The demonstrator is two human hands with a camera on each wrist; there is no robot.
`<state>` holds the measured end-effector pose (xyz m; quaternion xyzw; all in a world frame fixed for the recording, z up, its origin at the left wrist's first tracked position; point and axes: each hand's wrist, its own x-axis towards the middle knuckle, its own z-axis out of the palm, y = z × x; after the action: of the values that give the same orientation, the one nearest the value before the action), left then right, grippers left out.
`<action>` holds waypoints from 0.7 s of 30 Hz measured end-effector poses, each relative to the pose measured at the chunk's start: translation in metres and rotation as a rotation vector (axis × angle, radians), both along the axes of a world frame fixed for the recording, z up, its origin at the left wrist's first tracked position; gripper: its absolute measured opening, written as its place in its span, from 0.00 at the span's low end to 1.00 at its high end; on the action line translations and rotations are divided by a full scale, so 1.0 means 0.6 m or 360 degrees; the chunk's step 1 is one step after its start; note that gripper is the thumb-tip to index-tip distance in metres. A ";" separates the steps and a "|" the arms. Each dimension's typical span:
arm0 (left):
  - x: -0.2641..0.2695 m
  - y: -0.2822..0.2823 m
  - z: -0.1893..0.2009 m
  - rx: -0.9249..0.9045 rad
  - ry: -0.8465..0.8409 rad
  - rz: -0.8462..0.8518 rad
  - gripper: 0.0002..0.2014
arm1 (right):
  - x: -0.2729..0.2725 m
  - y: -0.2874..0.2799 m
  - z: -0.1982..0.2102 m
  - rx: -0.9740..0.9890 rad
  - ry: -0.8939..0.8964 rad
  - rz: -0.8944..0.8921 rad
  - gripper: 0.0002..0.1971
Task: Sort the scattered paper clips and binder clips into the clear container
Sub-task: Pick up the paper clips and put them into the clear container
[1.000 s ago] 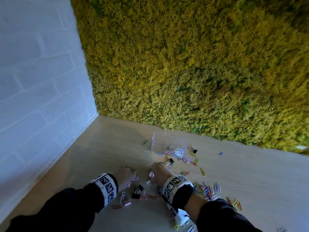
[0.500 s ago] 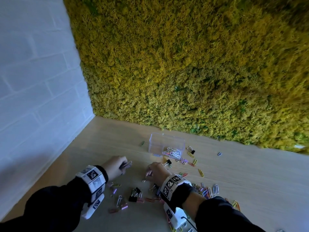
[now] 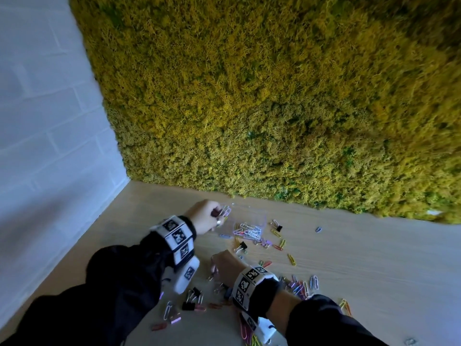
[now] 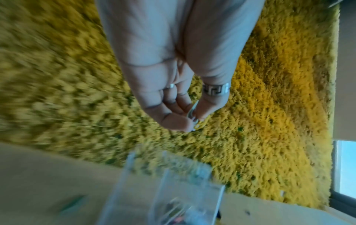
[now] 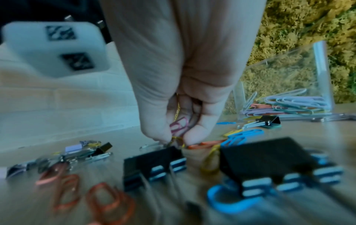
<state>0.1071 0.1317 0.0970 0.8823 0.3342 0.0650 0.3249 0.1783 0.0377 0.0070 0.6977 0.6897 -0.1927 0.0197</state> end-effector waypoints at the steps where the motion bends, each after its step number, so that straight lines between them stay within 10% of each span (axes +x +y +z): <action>1: 0.029 -0.004 0.007 0.0039 -0.0011 -0.0038 0.09 | 0.000 -0.006 0.004 0.0016 0.0010 0.0015 0.11; 10: 0.139 0.005 -0.038 0.0296 0.0190 -0.0239 0.10 | 0.126 -0.077 0.080 0.0309 0.0519 -0.0453 0.09; 21: 0.083 0.038 -0.063 0.0096 -0.0380 0.0150 0.14 | 0.222 0.002 0.102 0.0829 0.0498 -0.0913 0.12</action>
<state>0.1570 0.1543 0.0592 0.8610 0.3322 0.1948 0.3323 0.3113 0.0389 0.0681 0.8056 0.4877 -0.1131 -0.3168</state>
